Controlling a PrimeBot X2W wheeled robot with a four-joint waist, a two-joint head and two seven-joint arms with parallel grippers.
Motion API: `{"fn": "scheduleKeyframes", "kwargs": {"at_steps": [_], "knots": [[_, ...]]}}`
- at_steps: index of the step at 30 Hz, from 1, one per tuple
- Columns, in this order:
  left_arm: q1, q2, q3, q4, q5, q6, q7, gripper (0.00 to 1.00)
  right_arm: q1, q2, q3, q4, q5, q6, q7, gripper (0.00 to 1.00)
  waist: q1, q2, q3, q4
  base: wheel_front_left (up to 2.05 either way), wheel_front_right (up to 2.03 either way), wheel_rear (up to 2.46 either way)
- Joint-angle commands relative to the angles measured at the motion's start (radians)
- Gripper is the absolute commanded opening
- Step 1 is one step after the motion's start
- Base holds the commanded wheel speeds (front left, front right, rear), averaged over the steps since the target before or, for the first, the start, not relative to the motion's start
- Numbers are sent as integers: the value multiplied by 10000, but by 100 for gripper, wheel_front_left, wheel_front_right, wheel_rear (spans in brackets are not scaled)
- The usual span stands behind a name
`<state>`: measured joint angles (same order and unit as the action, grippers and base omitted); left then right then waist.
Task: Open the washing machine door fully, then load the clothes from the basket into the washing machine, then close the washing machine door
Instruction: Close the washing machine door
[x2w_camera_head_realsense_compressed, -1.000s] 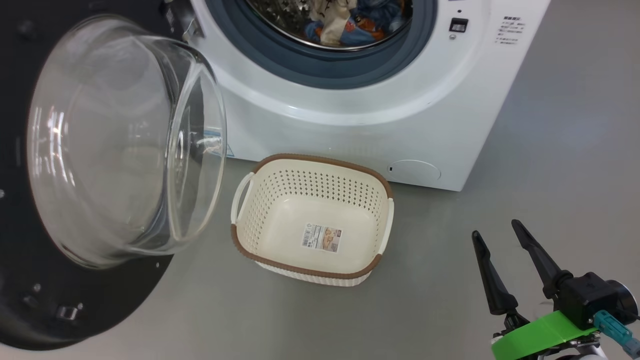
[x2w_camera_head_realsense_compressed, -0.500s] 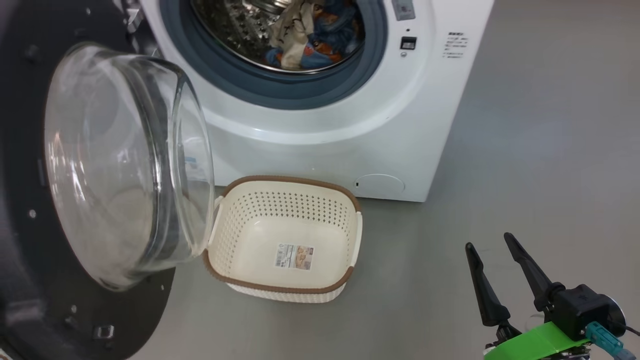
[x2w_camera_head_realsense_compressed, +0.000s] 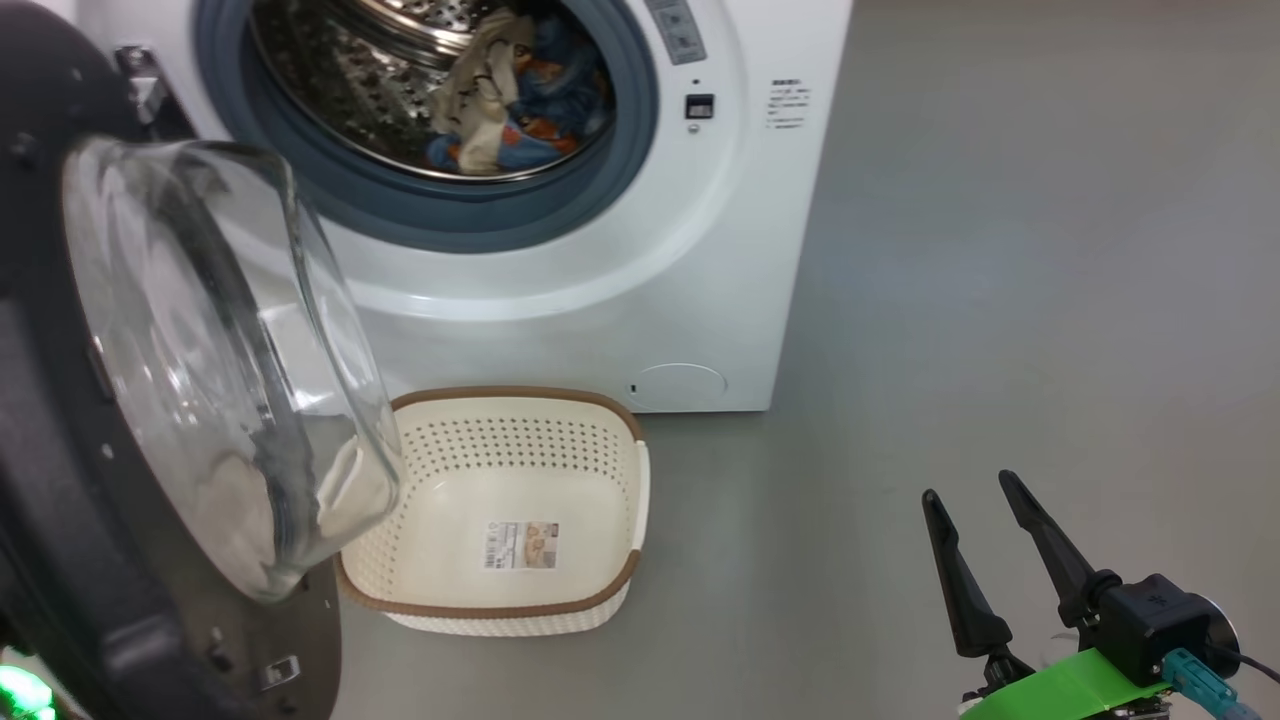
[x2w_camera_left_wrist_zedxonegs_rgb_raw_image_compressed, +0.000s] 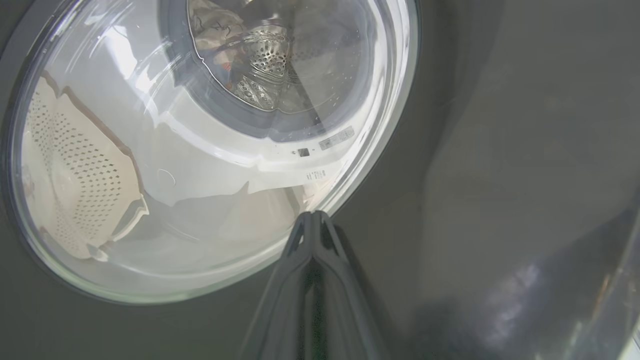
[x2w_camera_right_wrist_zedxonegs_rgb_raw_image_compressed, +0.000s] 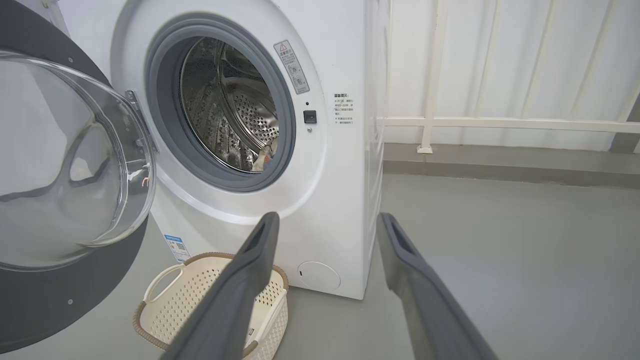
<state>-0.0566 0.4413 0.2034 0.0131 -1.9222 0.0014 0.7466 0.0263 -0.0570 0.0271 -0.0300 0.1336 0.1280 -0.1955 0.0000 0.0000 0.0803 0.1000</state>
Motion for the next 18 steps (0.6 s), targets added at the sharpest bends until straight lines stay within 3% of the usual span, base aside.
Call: {"fn": "scheduleKeyframes", "kwargs": {"at_steps": [1, 18], "knots": [[-668, 271, 262, -391, -90, -1, 133, 0, -44, 2, 287, -210, 110, 27, -86, 100, 0, 0, 18, -258, 0, 0, 0], [-2424, -633, -677, 574, 415, -347, -301, 0, -366, 49, 299, -44, 187, 27, -285, 100, 0, 0, 508, -1290, 0, 0, 0]]}}
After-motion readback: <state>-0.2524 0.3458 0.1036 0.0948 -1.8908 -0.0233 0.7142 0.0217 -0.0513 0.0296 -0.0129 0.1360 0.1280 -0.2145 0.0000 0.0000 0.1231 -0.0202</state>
